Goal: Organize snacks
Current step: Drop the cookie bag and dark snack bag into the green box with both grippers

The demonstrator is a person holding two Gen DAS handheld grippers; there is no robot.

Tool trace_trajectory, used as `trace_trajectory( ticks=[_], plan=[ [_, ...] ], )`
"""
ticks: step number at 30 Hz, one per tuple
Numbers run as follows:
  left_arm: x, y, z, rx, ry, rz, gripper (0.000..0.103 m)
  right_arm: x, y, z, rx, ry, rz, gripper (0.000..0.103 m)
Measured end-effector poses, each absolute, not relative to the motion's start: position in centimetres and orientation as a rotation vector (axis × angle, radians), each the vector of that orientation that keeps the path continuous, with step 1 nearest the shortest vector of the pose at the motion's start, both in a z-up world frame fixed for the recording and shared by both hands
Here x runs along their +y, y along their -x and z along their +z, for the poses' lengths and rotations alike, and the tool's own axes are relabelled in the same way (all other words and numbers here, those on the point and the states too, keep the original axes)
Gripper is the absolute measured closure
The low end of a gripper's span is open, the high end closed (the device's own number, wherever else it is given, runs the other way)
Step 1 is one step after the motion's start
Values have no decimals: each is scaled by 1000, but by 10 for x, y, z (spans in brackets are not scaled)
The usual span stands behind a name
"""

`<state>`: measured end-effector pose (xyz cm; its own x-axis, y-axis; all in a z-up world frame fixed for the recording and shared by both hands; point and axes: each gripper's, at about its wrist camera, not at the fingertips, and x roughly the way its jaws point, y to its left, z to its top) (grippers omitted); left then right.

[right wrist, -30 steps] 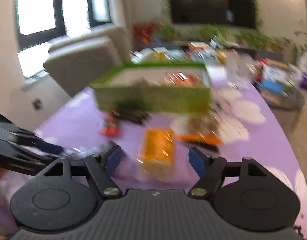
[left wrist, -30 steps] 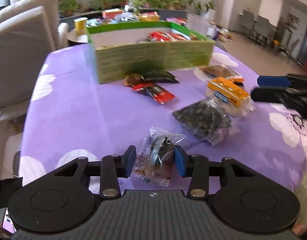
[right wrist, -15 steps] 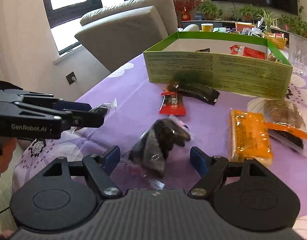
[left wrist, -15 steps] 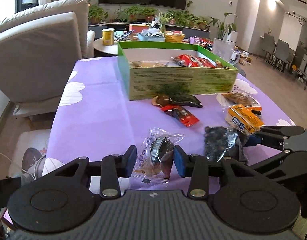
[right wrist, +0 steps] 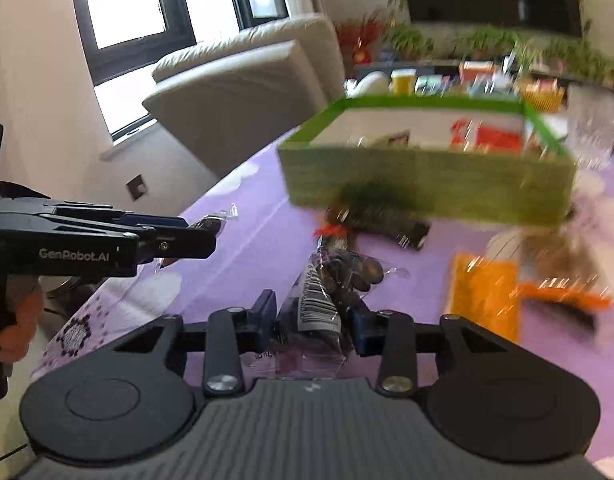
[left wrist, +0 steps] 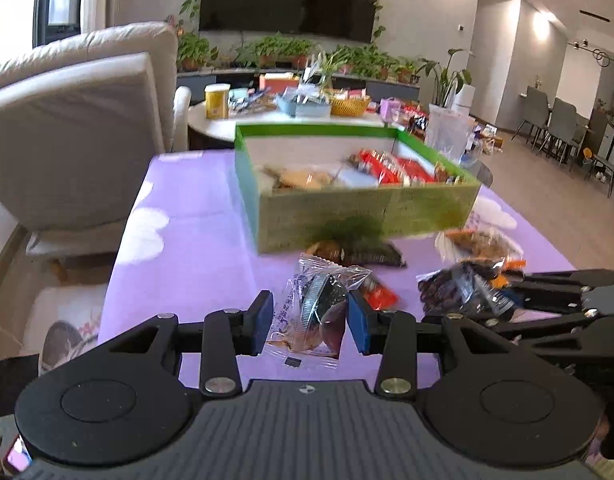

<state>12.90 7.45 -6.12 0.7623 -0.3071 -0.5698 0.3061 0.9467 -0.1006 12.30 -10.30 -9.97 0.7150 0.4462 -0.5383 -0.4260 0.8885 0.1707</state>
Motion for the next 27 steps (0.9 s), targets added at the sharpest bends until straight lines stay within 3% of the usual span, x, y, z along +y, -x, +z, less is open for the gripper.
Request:
trace_trajectory(
  ticks=[11, 27],
  plan=[
    [42, -183, -17, 486, -6, -365, 65, -129, -180, -37, 410, -58, 375, 60],
    [10, -304, -43, 561, -40, -295, 65, -152, -289, -62, 476, -63, 244, 60]
  ],
)
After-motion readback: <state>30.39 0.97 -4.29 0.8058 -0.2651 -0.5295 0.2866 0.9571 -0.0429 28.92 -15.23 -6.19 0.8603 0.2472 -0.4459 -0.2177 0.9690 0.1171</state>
